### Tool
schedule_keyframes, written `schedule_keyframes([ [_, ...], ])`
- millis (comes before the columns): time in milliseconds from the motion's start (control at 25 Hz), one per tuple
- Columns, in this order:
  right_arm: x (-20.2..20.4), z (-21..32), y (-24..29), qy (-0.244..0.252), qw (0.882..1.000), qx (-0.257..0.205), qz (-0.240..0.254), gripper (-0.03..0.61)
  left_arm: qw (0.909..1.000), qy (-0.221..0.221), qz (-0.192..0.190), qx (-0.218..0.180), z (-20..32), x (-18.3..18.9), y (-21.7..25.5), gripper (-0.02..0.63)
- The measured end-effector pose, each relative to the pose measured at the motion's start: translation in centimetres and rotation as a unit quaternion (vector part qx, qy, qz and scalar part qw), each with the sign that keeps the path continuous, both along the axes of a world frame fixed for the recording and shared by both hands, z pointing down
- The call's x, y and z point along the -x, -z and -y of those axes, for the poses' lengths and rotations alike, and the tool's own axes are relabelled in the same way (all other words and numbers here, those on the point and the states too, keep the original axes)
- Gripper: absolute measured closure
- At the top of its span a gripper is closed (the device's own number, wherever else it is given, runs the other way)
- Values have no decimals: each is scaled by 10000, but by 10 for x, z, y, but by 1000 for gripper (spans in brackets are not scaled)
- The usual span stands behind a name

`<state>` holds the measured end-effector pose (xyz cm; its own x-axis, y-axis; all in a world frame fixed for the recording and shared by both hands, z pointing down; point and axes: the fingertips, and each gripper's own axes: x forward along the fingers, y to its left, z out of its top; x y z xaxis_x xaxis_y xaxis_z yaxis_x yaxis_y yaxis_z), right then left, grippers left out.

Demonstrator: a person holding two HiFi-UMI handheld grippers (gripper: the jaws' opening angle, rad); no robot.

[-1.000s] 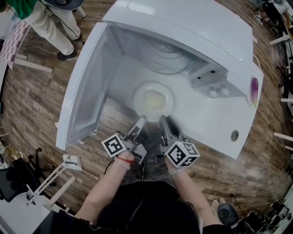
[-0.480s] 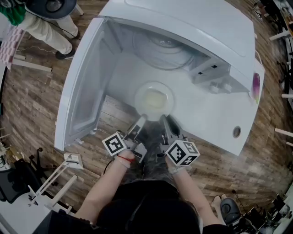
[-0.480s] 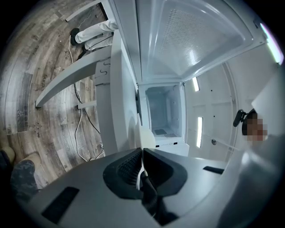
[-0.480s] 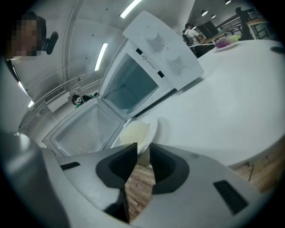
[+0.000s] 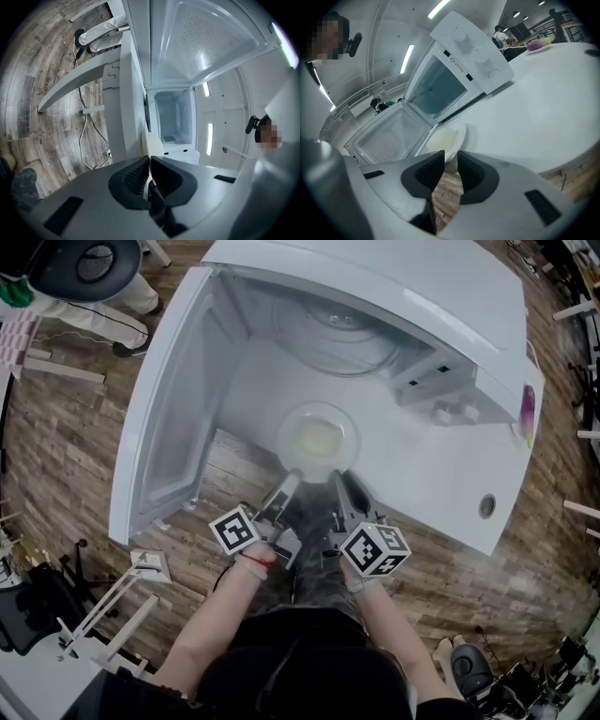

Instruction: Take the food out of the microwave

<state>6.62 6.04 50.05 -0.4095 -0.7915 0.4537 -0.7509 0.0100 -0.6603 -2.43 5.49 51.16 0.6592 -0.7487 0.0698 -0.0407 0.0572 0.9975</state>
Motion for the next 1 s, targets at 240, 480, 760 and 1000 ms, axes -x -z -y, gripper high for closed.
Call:
schedule_keyframes([
  [240,0,0,0,29,10000,-15,-54,479,10000,30,-10,16,0,0,-1,594],
  [480,0,-1,-2,115,9992,109,-374,476,10000,12,10,22,-1,0,-3,594],
  [760,-2,0,-4,208,9971,137,-721,476,10000,19,70,41,0,-1,-5,594],
  [1000,-2,-1,-5,335,9946,107,-980,476,9998,-16,211,9,1,0,-6,594],
])
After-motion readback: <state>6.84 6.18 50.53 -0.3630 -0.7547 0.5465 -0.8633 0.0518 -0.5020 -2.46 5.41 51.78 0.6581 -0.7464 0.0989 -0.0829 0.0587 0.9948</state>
